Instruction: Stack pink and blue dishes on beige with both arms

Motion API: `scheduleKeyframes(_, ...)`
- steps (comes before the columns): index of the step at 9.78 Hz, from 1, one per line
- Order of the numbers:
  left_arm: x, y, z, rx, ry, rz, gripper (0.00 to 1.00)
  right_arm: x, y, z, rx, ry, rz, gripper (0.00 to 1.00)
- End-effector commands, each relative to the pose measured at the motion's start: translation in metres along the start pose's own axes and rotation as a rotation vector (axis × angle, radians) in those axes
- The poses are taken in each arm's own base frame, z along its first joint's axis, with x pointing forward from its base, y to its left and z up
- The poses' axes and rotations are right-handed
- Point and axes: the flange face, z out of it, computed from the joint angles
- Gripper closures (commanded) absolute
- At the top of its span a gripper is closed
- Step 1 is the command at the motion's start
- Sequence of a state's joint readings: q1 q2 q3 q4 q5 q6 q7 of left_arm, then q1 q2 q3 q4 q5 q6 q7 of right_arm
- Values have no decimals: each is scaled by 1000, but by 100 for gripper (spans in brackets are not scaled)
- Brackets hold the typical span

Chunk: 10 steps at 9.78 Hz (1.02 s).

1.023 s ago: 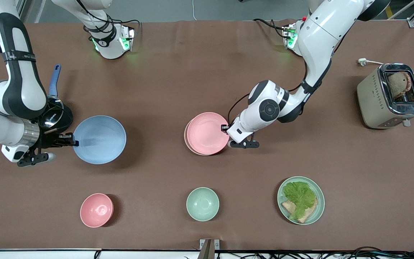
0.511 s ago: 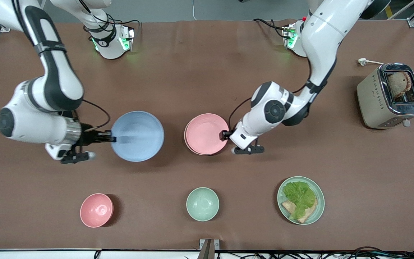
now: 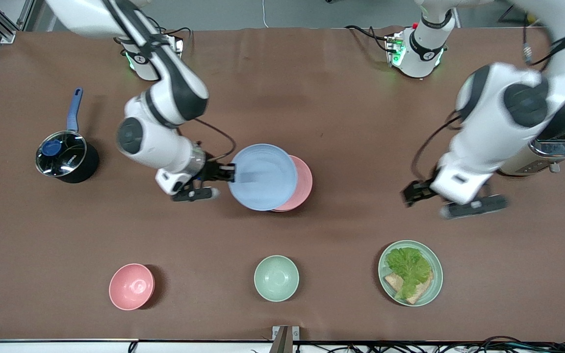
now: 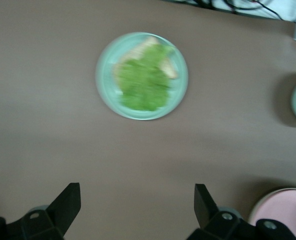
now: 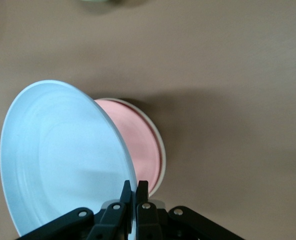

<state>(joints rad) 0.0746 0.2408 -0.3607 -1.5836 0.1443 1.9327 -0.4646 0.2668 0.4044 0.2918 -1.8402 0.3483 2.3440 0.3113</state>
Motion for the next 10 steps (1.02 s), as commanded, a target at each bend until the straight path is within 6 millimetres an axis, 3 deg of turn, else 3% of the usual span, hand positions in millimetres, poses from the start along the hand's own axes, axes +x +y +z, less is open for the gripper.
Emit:
scheduleKeyframes(1, 9, -33, -51, 56, -57, 51, 0, -19, 17, 38, -15, 34, 28, 99)
scheduleKeyframes(3, -2, -51, -102, 62, -61, 82, 0, -26, 16, 74, -7, 81, 17, 99)
scheduleKeyframes(4, -11, -60, -127, 64, -39, 136, 0, -26, 15, 78, -2, 99, 16, 98)
scheduleKeyframes(6, -31, -85, -153, 15, -93, 159, 0, -28, 17, 84, -6, 91, 16, 98)
scheduleKeyframes(7, -41, -91, -157, 4, -116, 147, 0, -35, 10, 90, -8, 81, 4, 97)
scheduleKeyframes(10, -67, -108, -166, -28, -131, 105, 0, -40, 16, 101, -18, 74, 7, 96)
